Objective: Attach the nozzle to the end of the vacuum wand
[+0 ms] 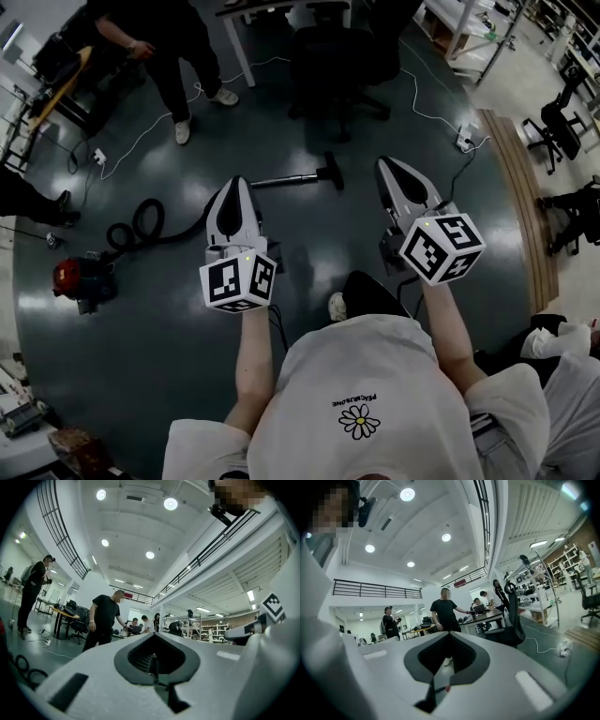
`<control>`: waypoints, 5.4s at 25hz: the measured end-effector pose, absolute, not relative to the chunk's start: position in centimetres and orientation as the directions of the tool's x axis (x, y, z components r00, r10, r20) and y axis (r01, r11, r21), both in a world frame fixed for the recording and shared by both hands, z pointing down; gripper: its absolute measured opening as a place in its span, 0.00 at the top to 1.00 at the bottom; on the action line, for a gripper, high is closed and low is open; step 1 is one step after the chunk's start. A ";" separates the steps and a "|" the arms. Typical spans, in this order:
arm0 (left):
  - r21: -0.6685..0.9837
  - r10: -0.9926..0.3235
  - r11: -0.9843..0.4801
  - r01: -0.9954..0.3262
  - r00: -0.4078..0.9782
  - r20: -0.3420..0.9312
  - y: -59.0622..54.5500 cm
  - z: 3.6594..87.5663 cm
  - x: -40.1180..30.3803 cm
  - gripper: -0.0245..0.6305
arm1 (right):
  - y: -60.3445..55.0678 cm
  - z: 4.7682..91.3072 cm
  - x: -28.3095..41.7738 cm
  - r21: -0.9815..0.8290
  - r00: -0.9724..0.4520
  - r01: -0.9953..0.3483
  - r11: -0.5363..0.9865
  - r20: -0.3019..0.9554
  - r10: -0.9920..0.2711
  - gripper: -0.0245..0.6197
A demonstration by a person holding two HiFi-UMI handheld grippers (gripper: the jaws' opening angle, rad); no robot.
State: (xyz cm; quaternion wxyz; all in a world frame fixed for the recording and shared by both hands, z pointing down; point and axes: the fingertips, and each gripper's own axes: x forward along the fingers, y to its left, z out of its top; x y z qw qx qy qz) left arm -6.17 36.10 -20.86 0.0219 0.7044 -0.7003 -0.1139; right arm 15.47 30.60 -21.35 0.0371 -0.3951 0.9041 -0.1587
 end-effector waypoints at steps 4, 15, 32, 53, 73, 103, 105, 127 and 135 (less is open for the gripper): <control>0.191 -0.992 -0.034 -0.981 0.010 -0.126 34.0 -20.5 -5.5 0.96 | 28.8 -20.6 15.9 -0.304 -0.671 -0.719 0.624 0.071 -0.738 0.95; 0.178 -0.995 -0.033 -0.983 0.015 -0.102 20.2 -18.9 -8.1 0.96 | 13.7 -16.9 13.4 -0.353 -0.701 -0.690 0.632 0.104 -0.706 0.95; 0.170 -1.000 -0.010 -0.985 0.007 -0.017 0.2 -15.0 -16.1 0.93 | -7.2 -14.0 4.5 -0.327 -0.777 -0.628 0.706 0.217 -0.591 0.87; -0.105 -0.559 -0.776 -0.622 0.601 0.572 -12.5 67.8 -12.4 0.48 | -16.4 65.8 -1.7 -0.020 -0.723 -0.123 0.992 0.687 -0.076 0.69; -0.322 -0.431 -0.895 -0.309 0.410 0.804 -10.3 83.7 -12.7 0.64 | -15.7 81.6 0.9 0.155 -0.338 0.211 0.965 0.938 -0.077 0.66; -0.323 -0.465 -0.879 -0.351 0.479 0.745 -10.7 78.9 -12.3 0.64 | -13.2 76.6 0.1 0.264 -0.512 0.189 0.946 0.848 -0.135 0.69; -0.327 -0.469 -0.878 -0.350 0.490 0.735 -10.8 78.7 -11.8 0.64 | -13.2 76.6 -0.5 0.283 -0.525 0.210 0.936 0.840 -0.136 0.69; 0.377 -0.932 -0.361 -0.853 0.341 -0.120 -15.5 64.6 -15.8 0.95 | -18.8 67.2 -4.2 -0.065 -0.785 -0.562 0.824 0.355 -0.508 0.95; 0.330 -0.980 -0.199 -0.923 0.191 -0.057 -14.7 64.9 -15.8 0.95 | -20.0 65.4 -0.4 -0.261 -0.612 -0.788 0.557 0.239 -0.754 0.95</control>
